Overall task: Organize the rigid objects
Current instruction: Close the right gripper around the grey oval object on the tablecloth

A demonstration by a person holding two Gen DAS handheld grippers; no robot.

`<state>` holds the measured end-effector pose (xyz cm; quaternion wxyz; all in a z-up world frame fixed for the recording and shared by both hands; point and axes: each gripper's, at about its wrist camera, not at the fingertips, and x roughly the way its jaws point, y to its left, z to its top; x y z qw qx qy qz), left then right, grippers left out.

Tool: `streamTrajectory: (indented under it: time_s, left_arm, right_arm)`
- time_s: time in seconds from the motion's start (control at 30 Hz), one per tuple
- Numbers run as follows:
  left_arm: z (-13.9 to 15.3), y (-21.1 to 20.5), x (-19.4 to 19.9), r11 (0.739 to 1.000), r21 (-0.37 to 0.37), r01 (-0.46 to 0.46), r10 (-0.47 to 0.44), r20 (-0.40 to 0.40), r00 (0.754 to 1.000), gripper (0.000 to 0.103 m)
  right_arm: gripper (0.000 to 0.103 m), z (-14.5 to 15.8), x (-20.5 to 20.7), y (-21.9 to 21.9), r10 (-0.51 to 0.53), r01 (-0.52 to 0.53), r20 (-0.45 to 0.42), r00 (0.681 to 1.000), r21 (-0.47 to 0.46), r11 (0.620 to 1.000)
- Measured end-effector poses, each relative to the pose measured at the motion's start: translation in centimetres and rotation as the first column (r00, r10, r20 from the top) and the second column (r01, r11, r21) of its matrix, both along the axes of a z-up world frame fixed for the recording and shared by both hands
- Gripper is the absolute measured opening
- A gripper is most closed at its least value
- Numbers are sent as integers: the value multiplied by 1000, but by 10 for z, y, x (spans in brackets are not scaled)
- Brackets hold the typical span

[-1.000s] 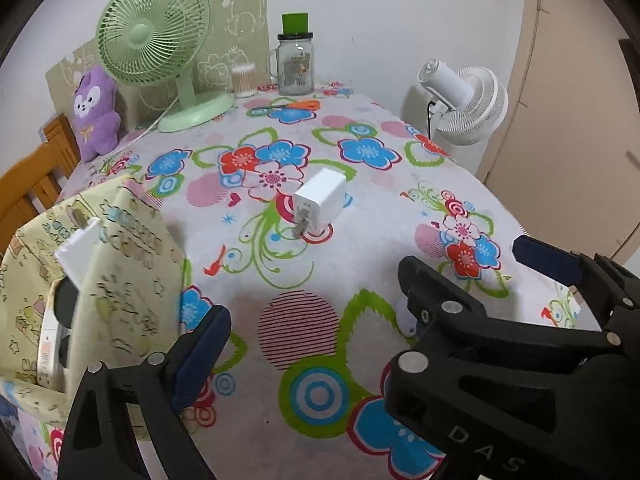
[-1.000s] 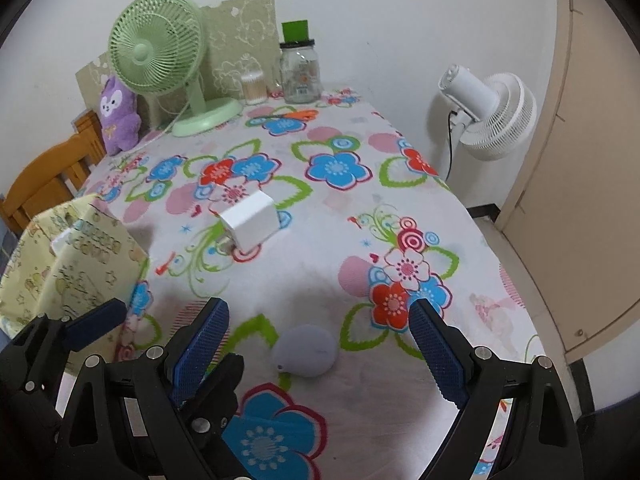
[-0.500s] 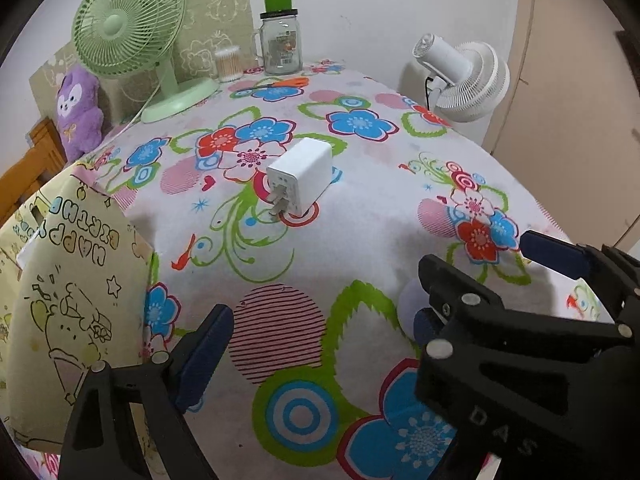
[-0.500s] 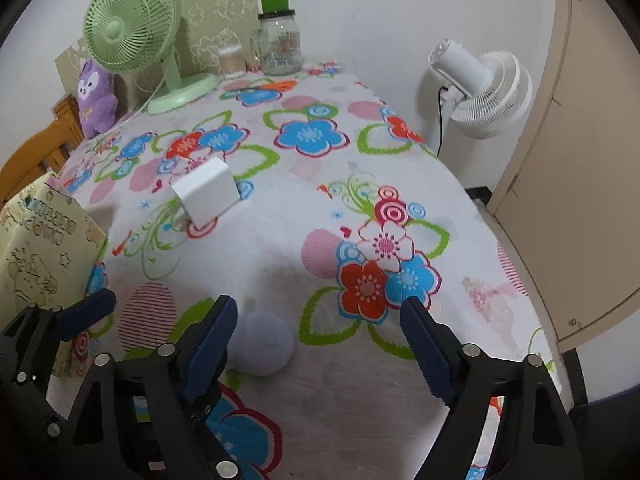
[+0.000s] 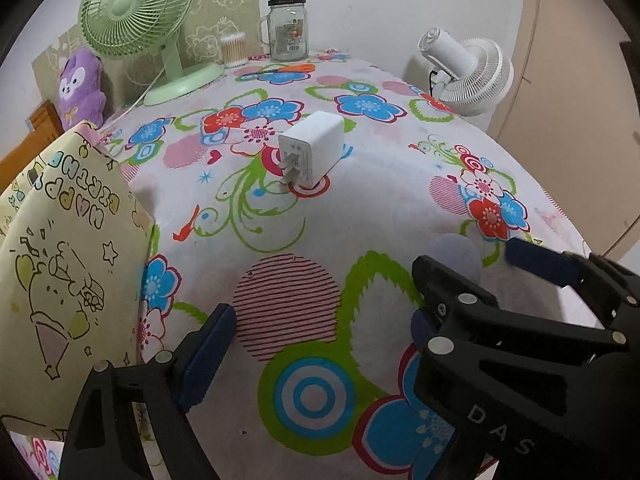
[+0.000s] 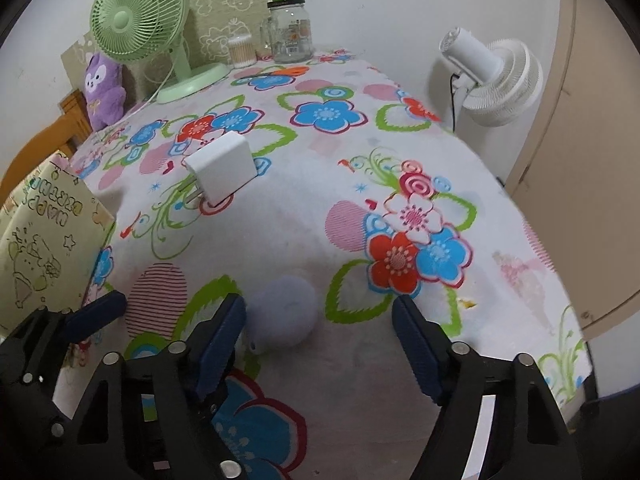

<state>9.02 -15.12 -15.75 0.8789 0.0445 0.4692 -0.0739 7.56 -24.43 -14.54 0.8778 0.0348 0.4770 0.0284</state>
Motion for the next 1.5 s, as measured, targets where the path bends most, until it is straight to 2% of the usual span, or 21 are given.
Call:
streamTrajectory:
  time_s: [0.13, 0.3, 0.43, 0.53, 0.63, 0.87, 0.9, 0.97, 1.03, 1.23, 1.3, 1.37, 1.5]
  left_arm:
    - [0, 0, 0, 1000, 3, 3, -3, 5, 1000, 90]
    - [1, -1, -2, 1000, 25, 15, -15, 16, 1000, 91]
    - [2, -1, 2, 1000, 26, 16, -16, 18, 1000, 90]
    - [3, 0, 6, 1000, 16, 5, -6, 17, 1000, 89]
    - [3, 1, 10, 1000, 10, -1, 1, 15, 1000, 89]
    - [4, 4, 4, 1000, 2, 3, -3, 20, 1000, 89]
    - [5, 4, 3, 1000, -1, 2, -2, 21, 1000, 89]
    - [5, 5, 0, 1000, -5, 1, -1, 22, 1000, 89]
    - [5, 6, -4, 1000, -3, 3, -3, 23, 1000, 89]
    - [7, 8, -13, 1000, -3, 8, -8, 31, 999, 89]
    - [7, 9, -15, 1000, -1, 8, -8, 32, 999, 89]
    - [5, 9, -17, 1000, 4, 9, -9, 30, 1000, 89]
    - [1, 8, -17, 1000, 18, 14, -14, 24, 1000, 89]
  right_arm:
    - [65, 2, -2, 5, 10, -10, 9, 1000, 6, 1000]
    - [39, 2, -2, 11, 21, -21, 21, 1000, 1, 1000]
    - [38, 3, 2, 11, 14, -14, 17, 1000, 5, 1000]
    - [30, 6, 4, 11, 10, -10, 36, 999, -3, 1000]
    - [27, 7, 8, 11, 14, -14, 38, 999, -11, 1000]
    - [29, 7, 6, 7, 13, -13, 42, 999, 3, 1000]
    - [30, 7, 6, 7, 12, -13, 41, 999, 6, 1000]
    - [44, 7, 4, 6, 10, -11, 26, 1000, 16, 1000]
    - [49, 6, 2, 5, 8, -9, 20, 1000, 33, 999]
    - [51, 7, -7, 7, 1, -1, 17, 1000, 28, 1000]
    - [55, 8, -10, 9, 5, -6, 16, 1000, 28, 1000]
    - [64, 7, -12, 13, 16, -16, 16, 1000, 18, 1000]
    - [65, 1, -14, 18, 20, -20, 7, 1000, -6, 1000]
